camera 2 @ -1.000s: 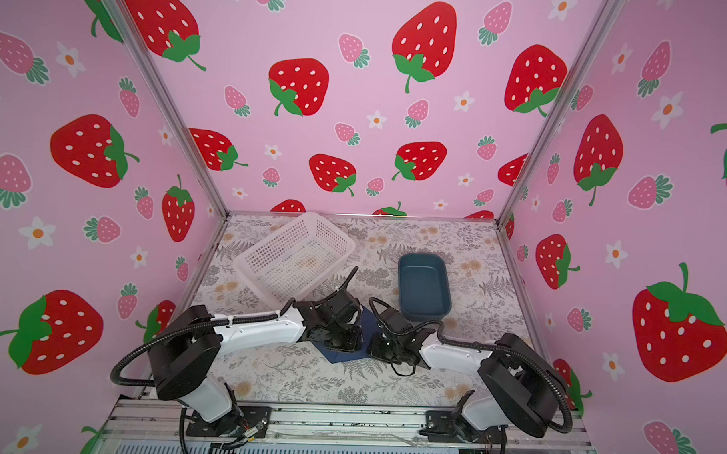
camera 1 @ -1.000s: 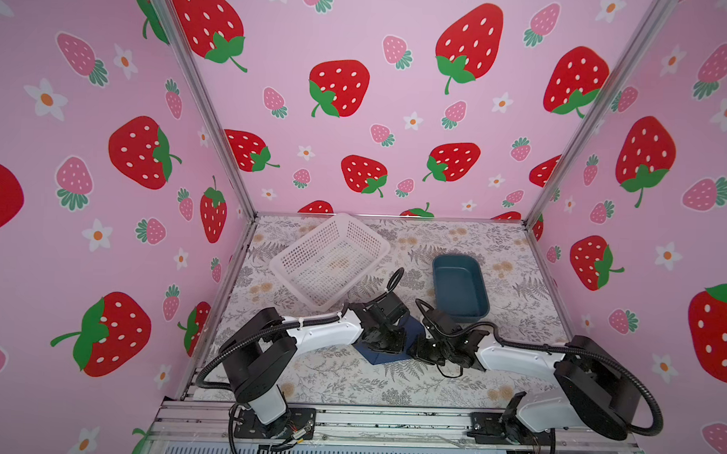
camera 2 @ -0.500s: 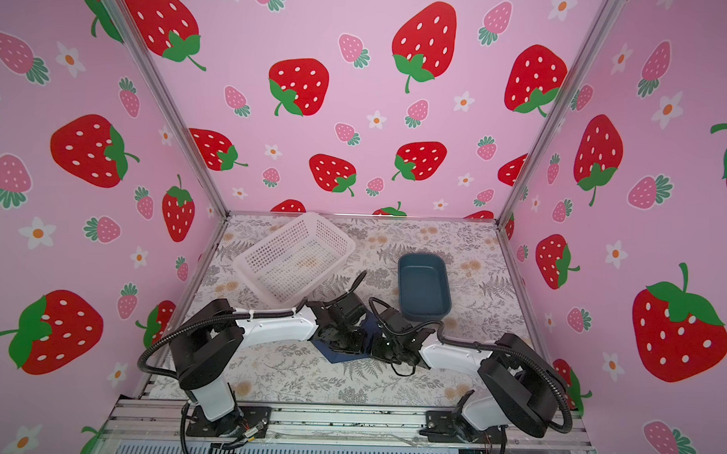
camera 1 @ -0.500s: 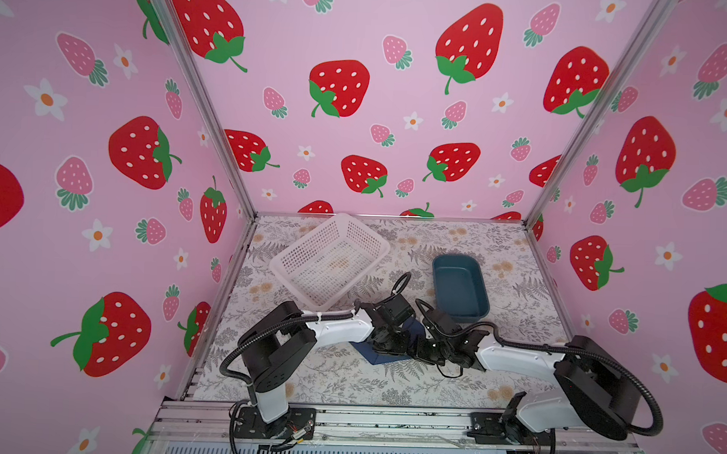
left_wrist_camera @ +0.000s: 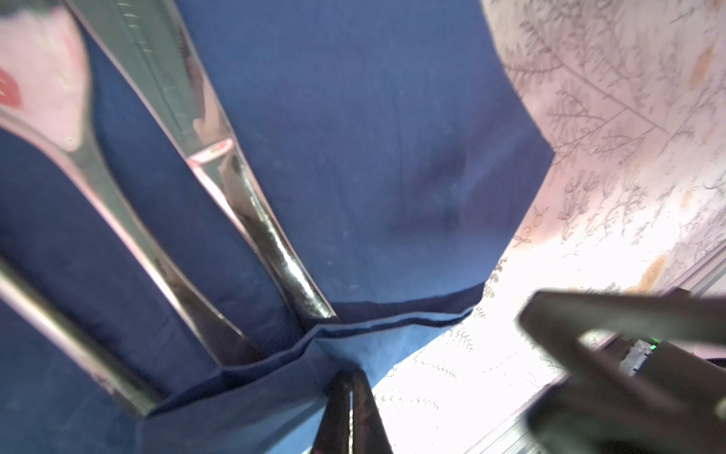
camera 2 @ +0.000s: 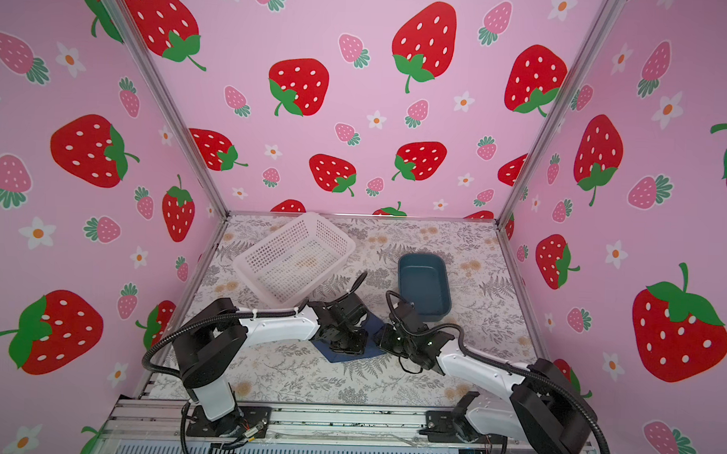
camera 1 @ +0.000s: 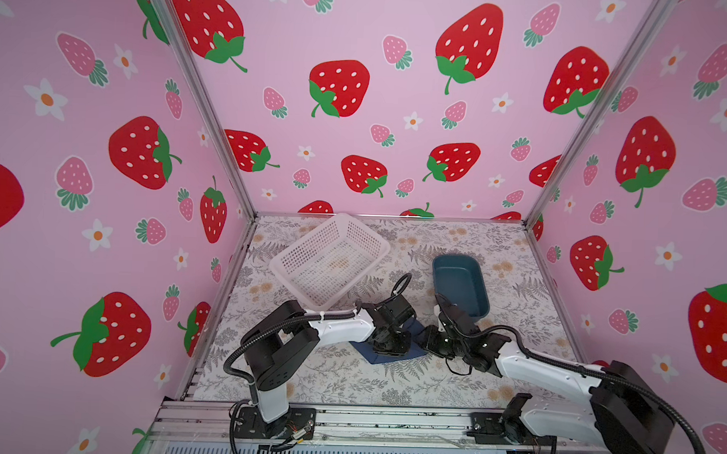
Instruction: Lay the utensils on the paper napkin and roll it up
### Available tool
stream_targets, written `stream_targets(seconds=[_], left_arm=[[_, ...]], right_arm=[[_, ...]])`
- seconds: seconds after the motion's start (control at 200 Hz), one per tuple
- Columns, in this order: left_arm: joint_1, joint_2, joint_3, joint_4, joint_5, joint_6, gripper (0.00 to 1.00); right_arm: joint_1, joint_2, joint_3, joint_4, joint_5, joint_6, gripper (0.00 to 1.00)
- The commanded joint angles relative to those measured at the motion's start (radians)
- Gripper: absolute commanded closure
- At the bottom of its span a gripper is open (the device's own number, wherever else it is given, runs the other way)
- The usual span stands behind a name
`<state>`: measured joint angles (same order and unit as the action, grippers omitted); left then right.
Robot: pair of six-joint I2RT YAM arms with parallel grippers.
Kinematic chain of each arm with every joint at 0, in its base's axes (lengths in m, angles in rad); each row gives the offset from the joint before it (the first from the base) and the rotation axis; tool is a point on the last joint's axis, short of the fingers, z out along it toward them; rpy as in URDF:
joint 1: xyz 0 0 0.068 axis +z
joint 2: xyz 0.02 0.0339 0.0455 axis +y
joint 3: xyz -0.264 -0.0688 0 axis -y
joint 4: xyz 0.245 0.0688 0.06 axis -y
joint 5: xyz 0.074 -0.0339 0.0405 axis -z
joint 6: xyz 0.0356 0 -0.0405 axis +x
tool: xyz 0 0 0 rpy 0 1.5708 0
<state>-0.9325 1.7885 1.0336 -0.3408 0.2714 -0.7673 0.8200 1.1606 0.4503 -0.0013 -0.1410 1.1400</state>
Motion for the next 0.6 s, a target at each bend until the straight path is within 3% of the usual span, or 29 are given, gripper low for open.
stream_targets(seconds=[0.0, 0.17, 0.595], left_arm=[[-0.004, 0.0, 0.024, -0.03, -0.018, -0.004, 0.92], [-0.005, -0.005, 0.025, -0.029, -0.018, -0.002, 0.92], [-0.005, -0.009, 0.025, -0.025, -0.014, 0.002, 0.92]], right_arm=[[-0.069, -0.069, -0.057, -0.021, 0.019, 0.023, 0.63], [-0.136, -0.104, -0.11, 0.018, -0.05, 0.024, 0.58], [-0.143, 0.028, -0.089, 0.047, -0.094, 0.011, 0.55]])
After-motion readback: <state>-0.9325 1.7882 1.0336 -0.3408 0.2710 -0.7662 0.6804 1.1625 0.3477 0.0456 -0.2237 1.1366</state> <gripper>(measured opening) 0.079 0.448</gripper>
